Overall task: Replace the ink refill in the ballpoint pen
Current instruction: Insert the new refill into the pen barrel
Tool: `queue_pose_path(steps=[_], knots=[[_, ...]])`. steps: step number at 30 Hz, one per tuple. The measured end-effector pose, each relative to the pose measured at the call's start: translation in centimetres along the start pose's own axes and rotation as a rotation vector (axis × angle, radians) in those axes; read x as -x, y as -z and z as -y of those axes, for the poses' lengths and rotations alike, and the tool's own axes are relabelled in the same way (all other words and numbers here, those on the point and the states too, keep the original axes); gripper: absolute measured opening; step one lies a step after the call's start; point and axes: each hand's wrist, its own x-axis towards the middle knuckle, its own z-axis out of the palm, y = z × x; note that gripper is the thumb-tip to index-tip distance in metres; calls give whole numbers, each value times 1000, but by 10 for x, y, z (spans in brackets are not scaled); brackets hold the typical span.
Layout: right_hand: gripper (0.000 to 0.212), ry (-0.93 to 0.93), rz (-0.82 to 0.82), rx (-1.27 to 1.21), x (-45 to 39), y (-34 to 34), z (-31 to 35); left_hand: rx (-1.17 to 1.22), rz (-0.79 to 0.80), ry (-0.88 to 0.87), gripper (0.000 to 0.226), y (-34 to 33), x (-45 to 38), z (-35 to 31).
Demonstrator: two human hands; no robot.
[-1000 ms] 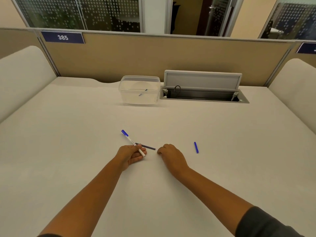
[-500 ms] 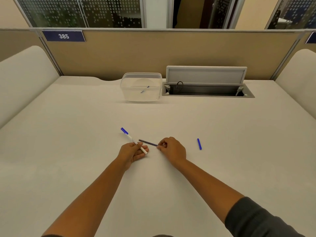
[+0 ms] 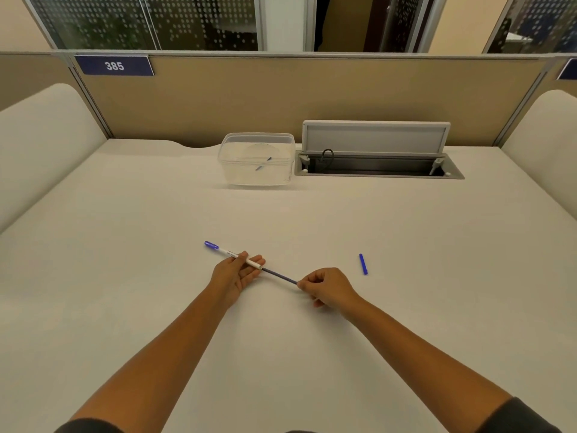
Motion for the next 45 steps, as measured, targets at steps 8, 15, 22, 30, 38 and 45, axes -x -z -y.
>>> queue_pose_path(steps=[8,15,22,30,38,45], knots=[[20,16,8,-46,6,0,-2,-20,-7,-7,11,-2,2,0],[19,26,-3,-63,5,-3,0,-19,-2,9,10,-1,2,-1],[15,56,-13,-70,7,-3,3,-28,2,21,11,-1,3,-2],[11,158,-59,8,11,-7,5,-35,-1,-3,13,-2,1,0],[11,187,-68,29,16,-14,6,-62,-3,-11,13,0,0,2],[13,216,-92,33,17,-14,9,-87,7,-8,17,0,1,3]])
